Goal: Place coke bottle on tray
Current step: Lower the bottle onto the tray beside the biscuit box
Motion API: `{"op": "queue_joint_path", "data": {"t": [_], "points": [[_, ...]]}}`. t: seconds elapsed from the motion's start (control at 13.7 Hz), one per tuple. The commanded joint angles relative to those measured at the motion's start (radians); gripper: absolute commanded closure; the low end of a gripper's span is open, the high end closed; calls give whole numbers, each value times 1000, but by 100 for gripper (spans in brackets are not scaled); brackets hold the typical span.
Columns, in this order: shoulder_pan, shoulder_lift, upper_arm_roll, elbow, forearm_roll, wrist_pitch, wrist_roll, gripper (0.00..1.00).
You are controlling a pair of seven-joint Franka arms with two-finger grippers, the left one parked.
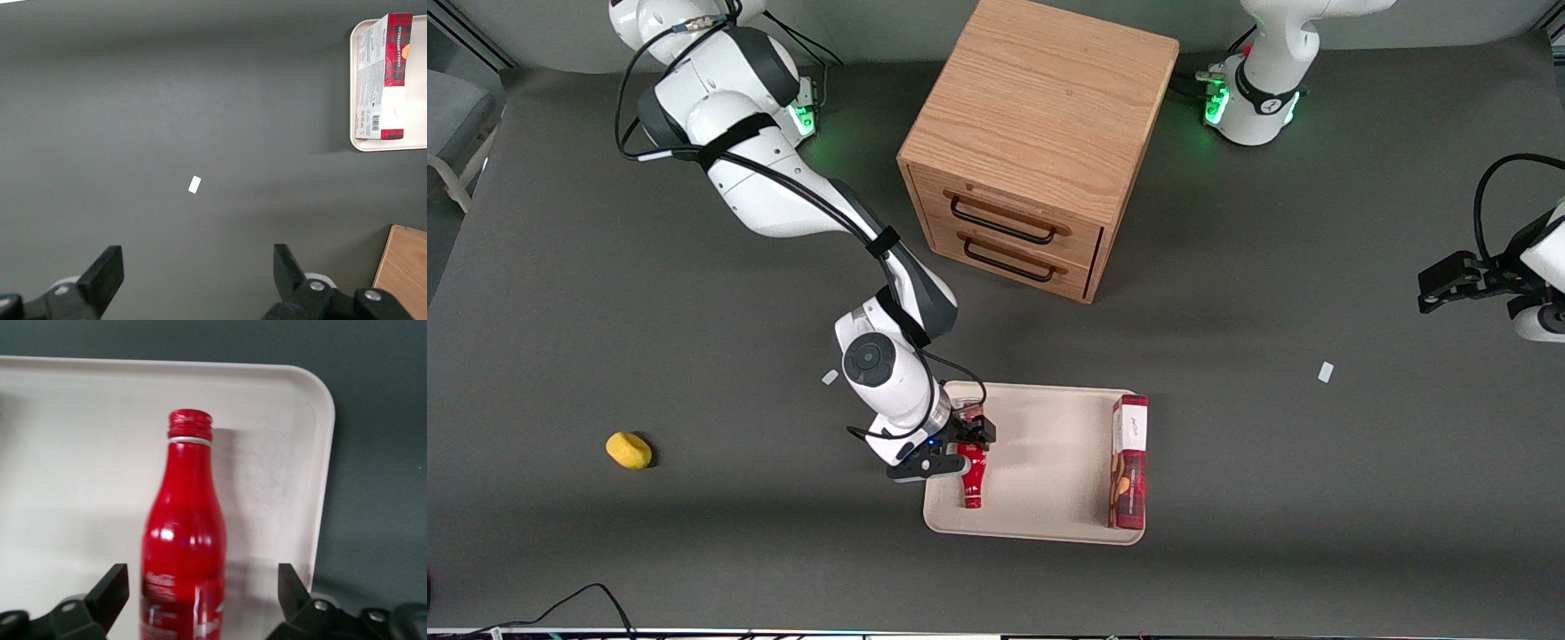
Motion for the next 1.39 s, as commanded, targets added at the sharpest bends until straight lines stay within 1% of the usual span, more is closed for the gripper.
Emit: {"op": "queue_joint_path", "data": {"t": [0.0, 0.15, 0.22, 0.29, 0.88, 1.1, 1.32], "points": [[7, -1, -9, -7, -26, 18, 31, 0], [7, -1, -10, -12, -32, 18, 31, 0], [7, -1, -10, -13, -51, 18, 31, 0], [7, -3, -10, -13, -58, 18, 32, 0], [-4, -22, -10, -36, -62, 17, 32, 0], [-8, -58, -10, -56, -61, 3, 35, 0], [-27, -133, -10, -113, -61, -22, 37, 0]]}}
